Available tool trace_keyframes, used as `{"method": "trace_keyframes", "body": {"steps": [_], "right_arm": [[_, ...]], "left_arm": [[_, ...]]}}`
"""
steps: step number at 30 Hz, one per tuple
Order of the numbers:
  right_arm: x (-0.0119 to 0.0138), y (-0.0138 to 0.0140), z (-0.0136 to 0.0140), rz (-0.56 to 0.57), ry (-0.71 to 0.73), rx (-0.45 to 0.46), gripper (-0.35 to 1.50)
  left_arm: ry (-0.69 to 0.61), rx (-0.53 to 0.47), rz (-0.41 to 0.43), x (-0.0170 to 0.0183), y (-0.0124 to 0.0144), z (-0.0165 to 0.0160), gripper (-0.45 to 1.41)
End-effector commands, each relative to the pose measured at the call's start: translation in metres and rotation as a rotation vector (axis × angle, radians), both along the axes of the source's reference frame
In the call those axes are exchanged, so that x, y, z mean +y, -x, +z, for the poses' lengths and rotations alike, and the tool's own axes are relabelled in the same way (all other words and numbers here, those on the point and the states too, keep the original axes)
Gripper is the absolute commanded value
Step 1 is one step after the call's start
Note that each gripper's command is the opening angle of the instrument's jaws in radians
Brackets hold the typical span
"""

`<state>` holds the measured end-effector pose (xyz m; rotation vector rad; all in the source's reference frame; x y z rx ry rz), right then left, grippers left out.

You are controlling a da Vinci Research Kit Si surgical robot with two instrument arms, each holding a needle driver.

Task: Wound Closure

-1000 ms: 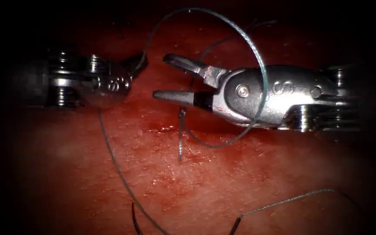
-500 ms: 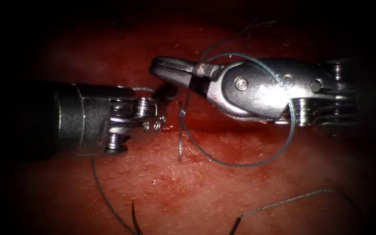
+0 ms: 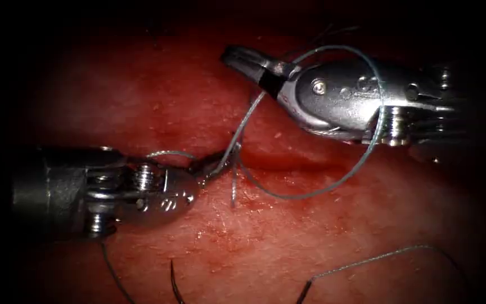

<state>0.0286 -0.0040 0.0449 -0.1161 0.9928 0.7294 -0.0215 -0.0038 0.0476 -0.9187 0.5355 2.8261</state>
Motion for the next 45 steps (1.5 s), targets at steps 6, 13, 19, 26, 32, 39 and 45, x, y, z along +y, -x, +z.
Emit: {"method": "trace_keyframes", "body": {"steps": [6,13,19,26,32,39,45], "right_arm": [[-0.0015,0.0015,0.004,0.238,-0.214,0.065,0.2],[-0.0023,0.0024,0.0069,0.448,-0.366,0.11,0.83],[-0.0011,0.0029,0.0089,0.569,-0.473,0.182,1.03],[0.0004,0.0033,0.0111,0.662,-0.58,0.258,1.06],[0.0008,0.0032,0.015,0.711,-0.717,0.281,1.04],[-0.0009,0.0035,0.019,0.749,-0.817,0.297,1.1],[-0.0003,0.0032,0.0198,0.761,-0.832,0.308,1.11]], "left_arm": [[-0.051,-0.068,0.003,-0.0002,0.0007,-0.0016,-0.45],[-0.063,-0.068,0.001,-0.0006,0.0003,-0.0035,-0.45],[-0.069,-0.069,0.0,-0.0004,0.0003,-0.0042,-0.45],[-0.072,-0.094,0.021,-0.0007,-0.0001,-0.0048,-0.45],[-0.071,-0.104,0.05,0.0,-0.0003,-0.0053,-0.45],[-0.073,-0.111,0.071,0.0002,-0.0007,-0.0056,-0.45],[-0.072,-0.132,0.091,0.0,-0.0012,-0.0056,-0.45]]}}
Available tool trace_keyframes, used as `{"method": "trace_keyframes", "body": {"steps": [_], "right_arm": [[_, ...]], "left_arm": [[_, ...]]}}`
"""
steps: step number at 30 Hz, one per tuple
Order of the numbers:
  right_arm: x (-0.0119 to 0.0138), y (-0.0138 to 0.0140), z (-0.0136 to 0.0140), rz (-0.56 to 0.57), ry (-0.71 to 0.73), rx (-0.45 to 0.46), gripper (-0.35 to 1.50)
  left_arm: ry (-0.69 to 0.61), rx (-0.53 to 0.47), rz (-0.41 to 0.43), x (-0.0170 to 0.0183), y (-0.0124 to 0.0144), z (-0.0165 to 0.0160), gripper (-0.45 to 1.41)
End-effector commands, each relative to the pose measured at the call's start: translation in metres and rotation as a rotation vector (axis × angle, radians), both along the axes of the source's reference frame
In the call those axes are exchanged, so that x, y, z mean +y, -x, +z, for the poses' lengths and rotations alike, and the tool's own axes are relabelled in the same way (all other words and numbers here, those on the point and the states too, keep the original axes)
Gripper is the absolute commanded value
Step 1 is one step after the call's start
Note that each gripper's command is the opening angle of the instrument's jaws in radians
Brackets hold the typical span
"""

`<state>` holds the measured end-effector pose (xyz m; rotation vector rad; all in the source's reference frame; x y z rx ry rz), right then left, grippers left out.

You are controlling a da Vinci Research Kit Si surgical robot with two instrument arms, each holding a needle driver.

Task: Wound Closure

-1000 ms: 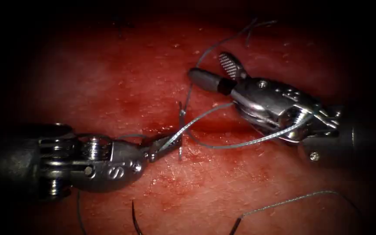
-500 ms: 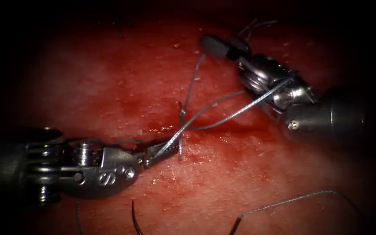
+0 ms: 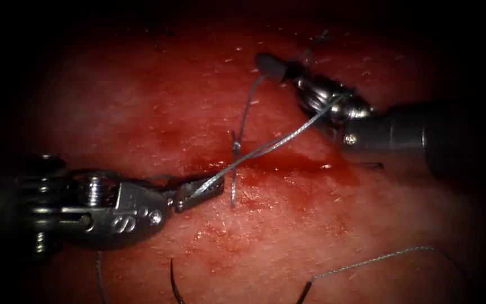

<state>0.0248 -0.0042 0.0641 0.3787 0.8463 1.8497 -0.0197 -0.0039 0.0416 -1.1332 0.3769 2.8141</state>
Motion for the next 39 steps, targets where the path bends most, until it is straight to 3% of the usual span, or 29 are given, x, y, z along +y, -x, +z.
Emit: {"method": "trace_keyframes", "body": {"steps": [1,5,8,10,11,12,18,25,33,39], "right_arm": [[0.0001,-0.0007,0.0006,0.004,0.003,0.002,1.11],[0.0009,-0.0015,0.0007,0.013,0.004,0.003,1.06],[0.0014,-0.002,0.0008,0.024,0.0,0.001,0.83],[0.0015,-0.0023,0.0008,0.018,0.007,-0.004,0.34],[0.0015,-0.0023,0.0007,0.019,0.013,-0.01,-0.06],[0.0015,-0.0023,0.0007,0.023,0.01,-0.022,-0.35],[0.0012,-0.0016,-0.0005,0.006,0.026,-0.069,-0.35],[0.0,-0.0012,-0.0044,-0.111,0.124,-0.084,-0.35],[-0.0031,-0.0025,-0.01,-0.2,0.212,-0.024,-0.35],[-0.0061,-0.0039,-0.0126,-0.247,0.239,0.002,-0.35]], "left_arm": [[0.006,-0.001,0.01,0.0001,0.0005,0.0004,-0.45],[-0.006,-0.008,0.037,0.0001,0.0004,0.0004,-0.45],[-0.013,-0.007,0.047,-0.0001,0.0003,0.0004,-0.45],[-0.016,-0.005,0.052,-0.0003,0.0002,0.0004,-0.45],[-0.017,-0.004,0.056,-0.0003,0.0,0.0004,-0.45],[-0.017,-0.005,0.057,-0.0003,-0.0001,0.0004,-0.45],[-0.038,0.01,0.032,0.0007,-0.002,0.0007,-0.45],[-0.096,0.046,-0.043,0.0049,-0.0055,0.0016,-0.45],[-0.141,0.083,-0.122,0.0107,-0.0086,0.006,-0.45],[-0.169,0.092,-0.156,0.015,-0.0099,0.0094,-0.45]]}}
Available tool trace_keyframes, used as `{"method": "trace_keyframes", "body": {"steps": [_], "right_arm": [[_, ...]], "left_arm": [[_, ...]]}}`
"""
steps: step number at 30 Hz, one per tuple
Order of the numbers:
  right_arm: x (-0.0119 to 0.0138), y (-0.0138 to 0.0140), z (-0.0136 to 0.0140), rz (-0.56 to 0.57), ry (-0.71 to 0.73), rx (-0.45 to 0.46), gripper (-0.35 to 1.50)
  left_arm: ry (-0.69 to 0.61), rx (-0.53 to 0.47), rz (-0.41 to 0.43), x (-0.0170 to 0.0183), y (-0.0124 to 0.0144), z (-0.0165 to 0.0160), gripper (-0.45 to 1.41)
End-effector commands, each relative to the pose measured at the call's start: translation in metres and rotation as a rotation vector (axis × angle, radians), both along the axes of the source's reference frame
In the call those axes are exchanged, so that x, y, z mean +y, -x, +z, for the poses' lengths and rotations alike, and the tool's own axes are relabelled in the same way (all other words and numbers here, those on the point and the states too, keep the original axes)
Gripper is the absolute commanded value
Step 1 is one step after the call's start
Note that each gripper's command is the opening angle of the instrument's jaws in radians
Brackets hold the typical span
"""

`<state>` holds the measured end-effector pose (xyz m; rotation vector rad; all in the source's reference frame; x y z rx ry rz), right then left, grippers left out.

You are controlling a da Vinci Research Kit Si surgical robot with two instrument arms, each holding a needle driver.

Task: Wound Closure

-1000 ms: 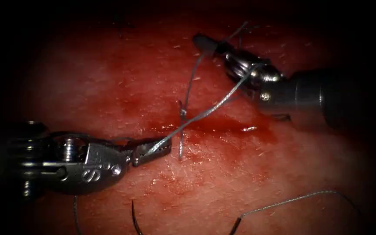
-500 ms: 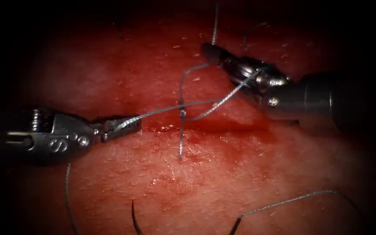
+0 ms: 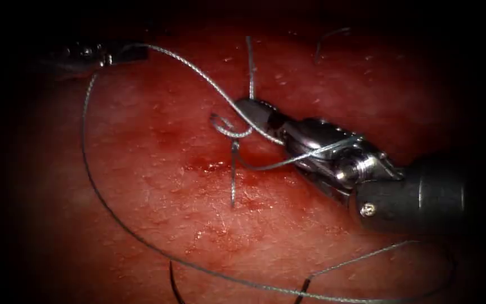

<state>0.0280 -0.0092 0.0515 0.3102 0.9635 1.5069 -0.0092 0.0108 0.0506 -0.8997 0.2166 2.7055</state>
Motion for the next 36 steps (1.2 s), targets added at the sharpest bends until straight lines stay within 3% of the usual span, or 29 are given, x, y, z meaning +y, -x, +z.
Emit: {"method": "trace_keyframes", "body": {"steps": [1,7,19,24,30,36], "right_arm": [[-0.0014,-0.0007,-0.0003,-0.012,0.002,0.006,-0.35],[-0.003,-0.0006,-0.0014,-0.054,0.032,0.003,-0.35],[-0.0044,0.0009,-0.0023,-0.088,0.069,0.013,-0.35],[-0.0056,0.001,-0.0029,-0.1,0.072,0.024,-0.35],[-0.0064,0.001,-0.0031,-0.108,0.081,0.025,-0.35],[-0.0071,0.0011,-0.0027,-0.116,0.082,0.02,-0.35]], "left_arm": [[-0.011,0.001,-0.009,0.001,0.0004,0.0009,-0.45],[-0.08,0.028,-0.041,0.0042,-0.0006,0.0028,-0.45],[-0.278,0.055,-0.152,0.0069,-0.0045,0.0037,-0.45],[-0.127,-0.066,-0.319,0.011,-0.0066,0.0026,-0.45],[-0.015,-0.186,-0.438,0.0134,-0.0079,0.0014,-0.45],[-0.12,-0.335,-0.726,0.013,-0.0081,0.0009,-0.45]]}}
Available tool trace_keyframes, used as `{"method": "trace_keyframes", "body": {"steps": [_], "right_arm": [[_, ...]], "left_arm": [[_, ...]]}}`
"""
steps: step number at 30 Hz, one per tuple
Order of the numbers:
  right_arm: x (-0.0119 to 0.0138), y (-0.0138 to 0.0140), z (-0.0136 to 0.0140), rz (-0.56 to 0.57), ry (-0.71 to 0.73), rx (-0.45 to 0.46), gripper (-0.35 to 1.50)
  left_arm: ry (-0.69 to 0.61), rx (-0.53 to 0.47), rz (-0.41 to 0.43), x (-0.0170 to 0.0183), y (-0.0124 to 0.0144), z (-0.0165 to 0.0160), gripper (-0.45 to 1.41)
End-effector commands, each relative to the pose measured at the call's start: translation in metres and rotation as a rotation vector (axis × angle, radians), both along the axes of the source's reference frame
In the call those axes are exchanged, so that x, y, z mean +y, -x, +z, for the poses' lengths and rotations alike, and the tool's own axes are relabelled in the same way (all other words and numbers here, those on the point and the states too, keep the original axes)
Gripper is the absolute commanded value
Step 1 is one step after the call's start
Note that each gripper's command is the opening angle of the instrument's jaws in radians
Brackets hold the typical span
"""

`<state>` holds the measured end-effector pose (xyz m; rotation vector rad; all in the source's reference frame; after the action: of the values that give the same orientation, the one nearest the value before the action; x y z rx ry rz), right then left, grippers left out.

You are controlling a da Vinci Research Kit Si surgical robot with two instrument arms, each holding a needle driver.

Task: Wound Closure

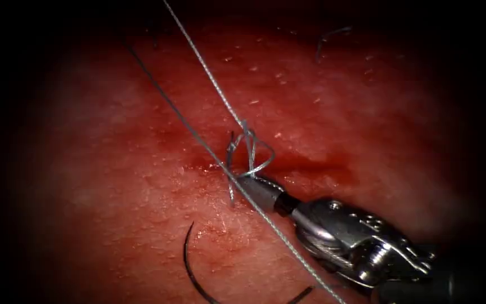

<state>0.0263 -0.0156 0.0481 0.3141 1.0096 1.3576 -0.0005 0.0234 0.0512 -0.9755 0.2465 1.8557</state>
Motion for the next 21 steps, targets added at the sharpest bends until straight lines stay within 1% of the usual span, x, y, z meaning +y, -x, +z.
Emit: {"method": "trace_keyframes", "body": {"steps": [1,4,9,14,21], "right_arm": [[-0.001,-0.0005,0.0008,-0.007,-0.004,-0.003,-0.35],[-0.002,-0.0005,0.001,-0.022,-0.005,-0.008,-0.35],[-0.0038,-0.0004,0.0009,-0.037,0.0,-0.008,-0.35],[-0.0051,-0.0008,0.0,-0.045,0.002,0.0,-0.35],[-0.0072,-0.0012,-0.0012,-0.059,0.009,0.01,-0.35]], "left_arm": [[-0.009,-0.02,-0.017,0.0003,0.0005,0.0003,-0.45],[-0.008,-0.071,-0.078,0.0003,-0.0001,0.0001,-0.45],[0.035,-0.111,-0.156,0.0015,-0.002,-0.0003,-0.45],[0.061,-0.152,-0.226,0.0022,-0.0044,-0.001,-0.45],[0.05,-0.152,-0.254,0.0035,-0.0072,-0.0017,-0.45]]}}
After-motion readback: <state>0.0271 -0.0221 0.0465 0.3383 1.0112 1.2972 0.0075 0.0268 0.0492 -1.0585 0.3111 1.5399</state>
